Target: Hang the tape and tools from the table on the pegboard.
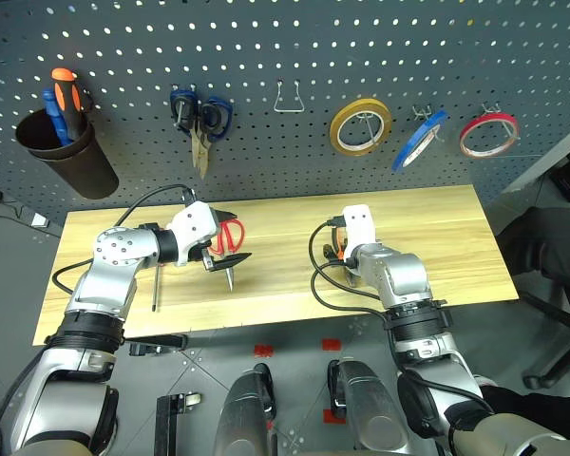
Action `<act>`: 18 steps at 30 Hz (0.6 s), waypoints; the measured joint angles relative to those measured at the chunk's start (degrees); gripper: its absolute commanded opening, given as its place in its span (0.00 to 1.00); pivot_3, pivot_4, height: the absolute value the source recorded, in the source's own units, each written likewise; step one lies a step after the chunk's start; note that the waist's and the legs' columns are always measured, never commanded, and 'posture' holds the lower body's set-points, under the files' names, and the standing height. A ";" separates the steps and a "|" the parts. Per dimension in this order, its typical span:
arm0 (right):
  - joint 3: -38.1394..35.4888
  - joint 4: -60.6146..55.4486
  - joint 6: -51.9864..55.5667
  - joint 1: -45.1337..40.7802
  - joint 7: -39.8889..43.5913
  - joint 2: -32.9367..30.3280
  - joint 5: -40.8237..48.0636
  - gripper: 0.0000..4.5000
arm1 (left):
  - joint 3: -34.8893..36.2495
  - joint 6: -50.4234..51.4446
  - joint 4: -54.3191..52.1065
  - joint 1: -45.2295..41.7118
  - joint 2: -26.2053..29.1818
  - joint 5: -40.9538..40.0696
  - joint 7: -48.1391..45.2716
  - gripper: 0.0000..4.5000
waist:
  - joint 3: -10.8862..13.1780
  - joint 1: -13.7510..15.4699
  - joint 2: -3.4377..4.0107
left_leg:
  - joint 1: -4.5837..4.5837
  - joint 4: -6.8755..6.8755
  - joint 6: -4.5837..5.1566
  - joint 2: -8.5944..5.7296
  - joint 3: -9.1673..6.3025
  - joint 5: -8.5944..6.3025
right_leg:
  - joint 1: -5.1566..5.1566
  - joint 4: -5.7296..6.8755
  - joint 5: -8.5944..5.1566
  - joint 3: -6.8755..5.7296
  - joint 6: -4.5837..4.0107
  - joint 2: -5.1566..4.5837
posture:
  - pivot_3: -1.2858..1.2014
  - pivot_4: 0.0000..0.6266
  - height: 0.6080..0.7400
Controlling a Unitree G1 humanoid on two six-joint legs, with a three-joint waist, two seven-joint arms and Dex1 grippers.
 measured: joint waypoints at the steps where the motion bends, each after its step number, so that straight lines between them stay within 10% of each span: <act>1: 0.32 0.57 -0.63 -0.01 -0.25 -0.21 -0.24 0.99 | 0.00 0.18 -0.12 0.00 0.00 0.00 0.00 1.00 | 0.00 0.00 0.00 | 0.00 0.01 0.00 0.00 0.00 0.00 | 0.00 0.01 0.00 0.00 0.00 0.00 | 0.44 0.51 1.00; 18: 1.69 11.05 -6.84 -3.13 -2.70 -0.76 -1.92 0.91 | 0.01 0.62 -0.30 0.28 -0.49 -0.07 0.38 1.00 | 0.00 -0.04 0.00 | 0.00 0.01 0.00 0.01 0.02 0.00 | 0.00 0.01 0.00 0.01 0.00 0.00 | 0.44 0.51 1.00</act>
